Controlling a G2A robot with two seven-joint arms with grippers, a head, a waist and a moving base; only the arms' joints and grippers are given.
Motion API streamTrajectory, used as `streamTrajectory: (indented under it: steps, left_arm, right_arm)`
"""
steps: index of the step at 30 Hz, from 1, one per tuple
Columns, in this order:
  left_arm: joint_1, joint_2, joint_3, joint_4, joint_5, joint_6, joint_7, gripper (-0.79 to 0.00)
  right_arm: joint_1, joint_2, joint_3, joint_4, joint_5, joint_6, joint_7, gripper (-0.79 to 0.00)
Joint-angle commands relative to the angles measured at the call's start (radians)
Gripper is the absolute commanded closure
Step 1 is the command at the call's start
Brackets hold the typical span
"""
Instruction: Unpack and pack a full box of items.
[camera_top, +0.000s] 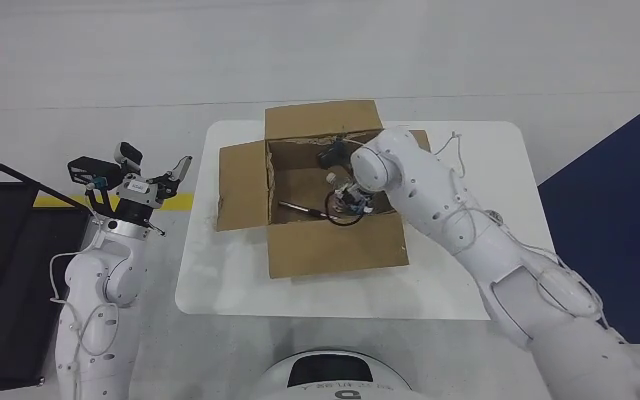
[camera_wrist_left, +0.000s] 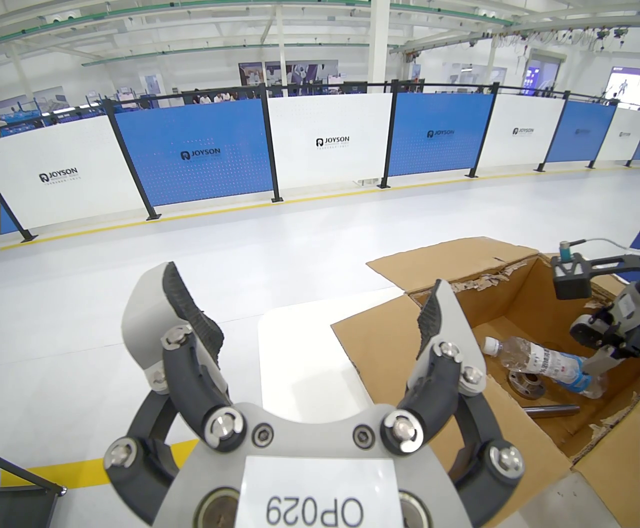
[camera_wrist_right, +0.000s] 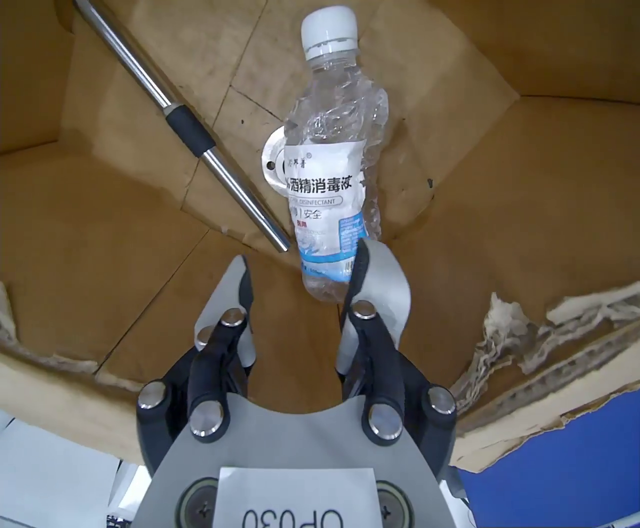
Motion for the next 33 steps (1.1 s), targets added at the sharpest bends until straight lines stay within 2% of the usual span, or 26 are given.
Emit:
streamTrajectory:
  steps: [1, 8, 13, 19, 21, 23, 24, 25, 28, 31, 33]
  left_arm:
    - [0.0, 0.0, 0.0, 0.0, 0.0, 0.0, 0.0, -0.785]
    - [0.0, 0.0, 0.0, 0.0, 0.0, 0.0, 0.0, -0.785]
    - [0.0, 0.0, 0.0, 0.0, 0.0, 0.0, 0.0, -0.785]
    - [0.0, 0.0, 0.0, 0.0, 0.0, 0.0, 0.0, -0.785]
    - [0.0, 0.0, 0.0, 0.0, 0.0, 0.0, 0.0, -0.785]
    - [0.0, 0.0, 0.0, 0.0, 0.0, 0.0, 0.0, -0.785]
    - [0.0, 0.0, 0.0, 0.0, 0.0, 0.0, 0.0, -0.785]
    - [0.0, 0.0, 0.0, 0.0, 0.0, 0.0, 0.0, -0.785]
    - [0.0, 0.0, 0.0, 0.0, 0.0, 0.0, 0.0, -0.785]
    - [0.0, 0.0, 0.0, 0.0, 0.0, 0.0, 0.0, -0.785]
    - [0.0, 0.0, 0.0, 0.0, 0.0, 0.0, 0.0, -0.785]
  right_arm:
    - [0.02, -0.017, -0.027, 0.054, -0.011, -0.004, -0.023, -0.785]
    - [0.082, -0.092, -0.127, 0.235, -0.081, 0.033, -0.076, -0.785]
    - [0.113, -0.153, -0.182, 0.36, -0.088, 0.013, -0.097, -0.785]
    - [0.149, -0.222, -0.206, 0.504, -0.04, -0.057, -0.134, -0.785]
    - [0.159, -0.243, -0.211, 0.547, -0.029, -0.077, -0.147, -0.662]
    - [0.168, -0.263, -0.217, 0.588, -0.021, -0.093, -0.153, -0.606]
    - [0.172, -0.273, -0.219, 0.607, -0.017, -0.102, -0.155, -0.443]
    - [0.177, -0.282, -0.22, 0.625, -0.01, -0.114, -0.157, -0.382]
    - [0.19, -0.307, -0.222, 0.678, 0.002, -0.142, -0.169, -0.271]
    - [0.2, -0.325, -0.222, 0.718, 0.01, -0.158, -0.181, 0.0]
    - [0.209, -0.338, -0.219, 0.75, 0.019, -0.173, -0.192, 0.0]
